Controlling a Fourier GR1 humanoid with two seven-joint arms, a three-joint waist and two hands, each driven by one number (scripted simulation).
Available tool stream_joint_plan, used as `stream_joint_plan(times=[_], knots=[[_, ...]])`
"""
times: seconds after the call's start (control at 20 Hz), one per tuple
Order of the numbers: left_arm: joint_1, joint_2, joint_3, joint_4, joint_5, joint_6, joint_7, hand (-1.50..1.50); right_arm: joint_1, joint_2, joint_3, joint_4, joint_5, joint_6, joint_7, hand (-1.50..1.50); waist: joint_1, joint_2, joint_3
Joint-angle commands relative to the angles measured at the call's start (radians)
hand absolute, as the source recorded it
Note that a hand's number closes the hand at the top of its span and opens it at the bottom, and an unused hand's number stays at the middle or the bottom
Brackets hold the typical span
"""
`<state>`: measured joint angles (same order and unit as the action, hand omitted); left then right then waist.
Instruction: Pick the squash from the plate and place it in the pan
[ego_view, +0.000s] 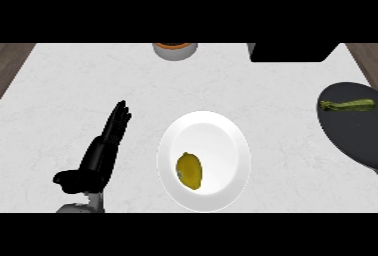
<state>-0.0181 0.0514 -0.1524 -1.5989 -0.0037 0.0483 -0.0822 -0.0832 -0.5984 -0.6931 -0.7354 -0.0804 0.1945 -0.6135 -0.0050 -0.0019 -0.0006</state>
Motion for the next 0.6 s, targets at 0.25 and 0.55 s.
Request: stream_joint_plan(times=[0.25,0.55], knots=[[0.029,-0.002,0.002,-0.047,-0.015,-0.014,0.015,0.00,0.184,0.099,0.027,-0.345,-0.049,-0.051,0.157,-1.50,0.000,0.000,0.000],[-0.043,-0.020,0.057,0.098,-0.001,-0.035,-0.050,0.00,0.145,0.048,0.041,-0.236,-0.006,-0.058,0.105,-1.50,0.003,0.002,0.000]])
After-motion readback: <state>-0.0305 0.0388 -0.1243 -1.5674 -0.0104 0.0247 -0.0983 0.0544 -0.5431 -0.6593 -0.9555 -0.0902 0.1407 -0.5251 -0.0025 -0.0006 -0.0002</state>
